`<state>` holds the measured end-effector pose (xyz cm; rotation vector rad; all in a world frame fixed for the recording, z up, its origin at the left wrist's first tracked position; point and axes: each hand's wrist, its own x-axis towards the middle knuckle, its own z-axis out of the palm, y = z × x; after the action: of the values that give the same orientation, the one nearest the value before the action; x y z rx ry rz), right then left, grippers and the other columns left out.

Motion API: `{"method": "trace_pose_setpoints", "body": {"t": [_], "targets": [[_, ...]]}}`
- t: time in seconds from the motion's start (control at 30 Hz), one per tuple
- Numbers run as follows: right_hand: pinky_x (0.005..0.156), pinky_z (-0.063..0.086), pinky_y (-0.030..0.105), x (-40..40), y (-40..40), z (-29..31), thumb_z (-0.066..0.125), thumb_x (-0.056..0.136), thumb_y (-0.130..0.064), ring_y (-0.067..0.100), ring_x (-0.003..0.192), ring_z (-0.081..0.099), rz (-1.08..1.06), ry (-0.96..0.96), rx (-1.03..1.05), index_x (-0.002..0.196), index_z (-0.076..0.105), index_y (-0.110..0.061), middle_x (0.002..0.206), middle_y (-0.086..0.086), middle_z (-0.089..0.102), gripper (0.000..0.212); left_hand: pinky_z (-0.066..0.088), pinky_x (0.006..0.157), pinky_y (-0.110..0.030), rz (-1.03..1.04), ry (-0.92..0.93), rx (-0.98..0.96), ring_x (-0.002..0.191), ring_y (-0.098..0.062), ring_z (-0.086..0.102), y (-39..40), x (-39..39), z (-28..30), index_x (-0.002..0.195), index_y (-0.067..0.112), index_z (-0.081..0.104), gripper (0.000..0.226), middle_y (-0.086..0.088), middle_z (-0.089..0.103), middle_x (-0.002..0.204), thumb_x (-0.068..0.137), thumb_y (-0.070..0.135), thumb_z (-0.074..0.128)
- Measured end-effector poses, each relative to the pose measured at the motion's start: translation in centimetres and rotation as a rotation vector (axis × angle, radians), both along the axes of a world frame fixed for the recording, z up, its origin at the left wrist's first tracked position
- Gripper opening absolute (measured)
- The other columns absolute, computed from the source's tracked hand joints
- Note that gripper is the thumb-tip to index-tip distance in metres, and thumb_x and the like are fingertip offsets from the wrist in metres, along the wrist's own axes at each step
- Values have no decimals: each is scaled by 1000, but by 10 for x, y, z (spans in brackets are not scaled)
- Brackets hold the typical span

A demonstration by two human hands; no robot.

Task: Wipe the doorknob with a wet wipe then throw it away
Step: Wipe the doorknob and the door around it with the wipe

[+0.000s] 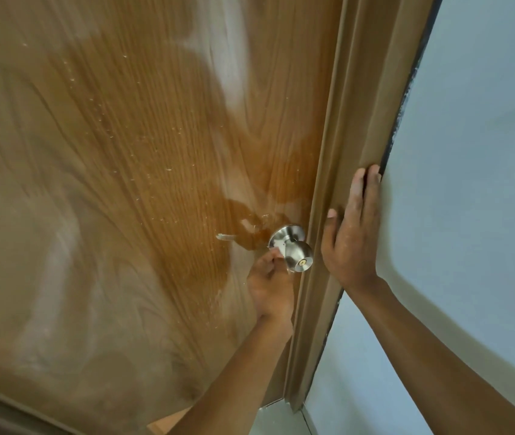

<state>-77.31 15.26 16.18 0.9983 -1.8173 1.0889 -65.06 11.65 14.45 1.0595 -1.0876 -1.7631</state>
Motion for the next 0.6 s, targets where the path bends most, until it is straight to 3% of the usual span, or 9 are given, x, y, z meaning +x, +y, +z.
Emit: {"method": "trace_pose_setpoints", "body": {"t": [0.1, 0.2, 0.27, 0.33, 0.4, 0.5, 0.6], "targets": [[121, 17, 41, -11, -6, -12, 41, 97, -1, 31, 149, 10, -43, 43, 5, 151, 13, 1, 158, 24, 18, 61, 57, 85, -29, -158, 188, 440, 97, -20, 68, -2, -2, -2, 110, 1, 65, 21, -15, 71, 108, 94, 4, 51], [121, 17, 41, -17, -9, -17, 40, 96, 2, 31, 149, 9, -67, 90, -6, 153, 8, -2, 157, 23, 17, 65, 57, 89, -32, -81, 224, 384, 93, -17, 71, -1, -4, -8, 102, 5, 69, 17, -9, 74, 101, 92, 3, 56], [121, 15, 40, -18, -12, -20, 40, 97, 1, 32, 149, 9, -73, 115, -11, 153, 5, -5, 156, 21, 15, 66, 55, 86, -31, 9, 232, 169, 90, -15, 70, -1, -5, -8, 92, 9, 71, 12, -2, 74, 91, 92, 5, 59], [121, 15, 39, -19, -14, -21, 41, 97, 1, 37, 147, 14, -88, 131, -17, 152, 8, -3, 154, 21, 16, 64, 53, 80, -21, 31, 54, -167, 88, -11, 68, -3, -4, -7, 94, 11, 72, 11, 1, 72, 89, 92, 11, 62], [121, 15, 38, -19, -17, -22, 41, 97, 0, 40, 143, 20, -111, 143, -33, 148, 14, 1, 151, 24, 22, 58, 51, 77, -11, -5, -144, -544, 91, -5, 65, -8, -3, -8, 102, 12, 72, 14, 4, 70, 96, 92, 13, 61], [120, 17, 41, -18, -20, -24, 39, 99, -1, 43, 141, 22, -122, 150, -34, 146, 18, 4, 149, 28, 27, 52, 45, 85, -4, -73, -269, -1051, 99, 0, 60, -17, 0, -10, 109, 10, 68, 19, 5, 67, 105, 92, 9, 61], [119, 19, 43, -18, -21, -26, 42, 98, 0, 43, 140, 23, -129, 149, -36, 145, 19, 4, 146, 32, 32, 52, 47, 92, -11, -204, -361, -1269, 109, -7, 59, -26, -1, -9, 111, 11, 67, 20, -2, 67, 115, 93, 14, 60]]}}
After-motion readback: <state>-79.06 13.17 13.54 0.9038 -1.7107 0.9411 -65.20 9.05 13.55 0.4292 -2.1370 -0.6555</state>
